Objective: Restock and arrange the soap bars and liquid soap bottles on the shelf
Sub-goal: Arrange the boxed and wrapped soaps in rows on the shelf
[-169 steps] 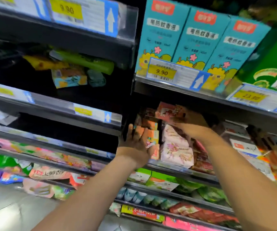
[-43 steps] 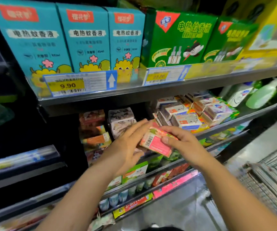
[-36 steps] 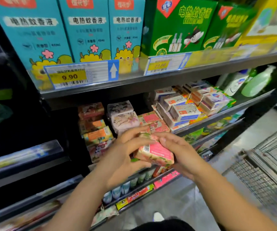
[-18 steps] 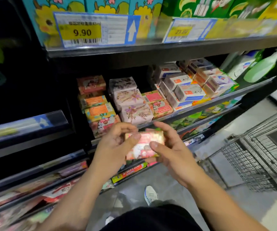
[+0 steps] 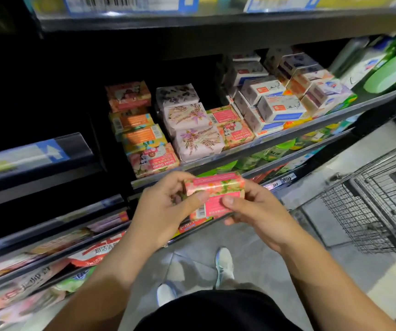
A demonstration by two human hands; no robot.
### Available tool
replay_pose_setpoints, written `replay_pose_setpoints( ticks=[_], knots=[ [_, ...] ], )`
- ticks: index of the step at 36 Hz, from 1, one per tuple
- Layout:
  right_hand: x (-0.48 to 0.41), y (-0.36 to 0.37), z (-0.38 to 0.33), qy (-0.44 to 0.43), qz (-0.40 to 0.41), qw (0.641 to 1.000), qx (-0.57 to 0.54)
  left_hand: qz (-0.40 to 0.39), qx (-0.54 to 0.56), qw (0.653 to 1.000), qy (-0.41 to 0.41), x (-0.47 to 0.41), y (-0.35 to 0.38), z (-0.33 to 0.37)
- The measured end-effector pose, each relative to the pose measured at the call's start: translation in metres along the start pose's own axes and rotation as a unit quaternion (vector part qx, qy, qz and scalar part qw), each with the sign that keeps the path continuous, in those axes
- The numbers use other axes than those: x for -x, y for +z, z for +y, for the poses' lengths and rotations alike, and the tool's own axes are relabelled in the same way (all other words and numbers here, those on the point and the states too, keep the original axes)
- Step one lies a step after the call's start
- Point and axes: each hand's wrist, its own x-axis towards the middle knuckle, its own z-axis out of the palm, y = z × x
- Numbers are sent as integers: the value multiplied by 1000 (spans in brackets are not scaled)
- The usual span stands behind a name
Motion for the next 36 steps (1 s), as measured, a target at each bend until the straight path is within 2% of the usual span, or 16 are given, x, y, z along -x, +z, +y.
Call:
replay_pose_setpoints(
  ticks=[3, 5, 8, 12, 15, 18, 25, 31, 36],
  knots=[
    [1, 2, 3, -13, -29, 999, -38, -8, 89, 995, -38, 2, 6, 8],
    [-2, 2, 2, -5, -10, 997, -80, 5, 127, 990, -63, 1, 12, 15],
    [-8, -4, -1, -30, 32, 998, -55, 35, 150, 984, -88, -2, 20, 18],
    [-8, -16, -5, -59, 29, 995, -72, -44, 180, 979, -84, -1, 30, 23],
    [0, -29, -1, -44, 7, 988, -147, -117, 158, 979, -50, -3, 39, 21],
    [8, -50, 4, -31, -31, 979, -199, -129, 117, 983, -48, -9, 50, 24],
    [4, -106, -13, -39, -89, 983, -154, -84, 133, 984, -83, -24, 80, 50],
    [-9, -147, -43, -102, -31, 994, 5, -22, 193, 977, -93, -41, 121, 73],
    [-14, -178, -51, -144, -19, 989, -25, -30, 197, 974, -112, -61, 156, 91]
  ],
)
